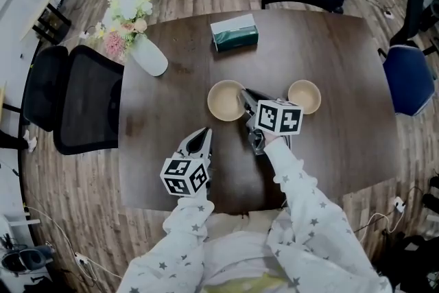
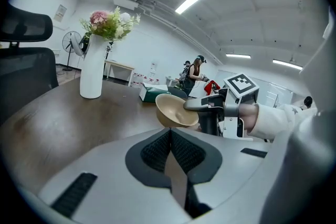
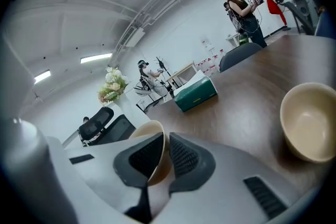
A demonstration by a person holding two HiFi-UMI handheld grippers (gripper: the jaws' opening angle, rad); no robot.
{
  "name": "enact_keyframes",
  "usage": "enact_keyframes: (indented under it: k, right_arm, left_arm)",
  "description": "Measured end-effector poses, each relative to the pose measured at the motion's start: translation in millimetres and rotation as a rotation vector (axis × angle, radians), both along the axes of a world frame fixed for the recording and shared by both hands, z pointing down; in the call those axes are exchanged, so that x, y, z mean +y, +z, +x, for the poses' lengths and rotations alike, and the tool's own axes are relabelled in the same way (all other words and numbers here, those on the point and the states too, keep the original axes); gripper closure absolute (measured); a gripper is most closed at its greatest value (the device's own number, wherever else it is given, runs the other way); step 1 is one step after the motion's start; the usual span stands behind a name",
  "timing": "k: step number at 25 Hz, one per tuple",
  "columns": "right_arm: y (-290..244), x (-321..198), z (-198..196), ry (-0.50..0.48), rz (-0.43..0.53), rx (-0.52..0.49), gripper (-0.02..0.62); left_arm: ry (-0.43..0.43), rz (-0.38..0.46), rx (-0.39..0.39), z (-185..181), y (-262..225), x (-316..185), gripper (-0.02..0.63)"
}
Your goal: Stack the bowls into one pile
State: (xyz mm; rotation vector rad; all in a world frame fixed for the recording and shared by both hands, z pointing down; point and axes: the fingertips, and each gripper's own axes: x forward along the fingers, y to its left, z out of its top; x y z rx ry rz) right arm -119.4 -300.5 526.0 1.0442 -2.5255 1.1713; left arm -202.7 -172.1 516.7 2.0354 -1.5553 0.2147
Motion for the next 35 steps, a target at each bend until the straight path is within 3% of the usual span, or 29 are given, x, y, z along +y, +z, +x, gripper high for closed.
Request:
enact_keyframes:
  k: [12, 22, 35]
  right_arm:
    - [-16.4, -24.7, 93.3, 0.154, 0.029, -0.020, 0.548]
    - [-12.7, -36.3, 175.5, 0.354, 0.020, -0.005, 0.548]
    - [8.3, -33.5, 247.3, 0.549, -0.035, -0.026, 0.548]
  left_arm:
    - [0.117, 0.026, 0.020, 65.4, -8.7, -34.8, 0.581]
    - [0.191, 0.025, 0.043, 109.6, -10.1, -49.7, 0.581]
    - [0.260, 0.007, 0.061, 150.8, -5.2, -55.8, 0.581]
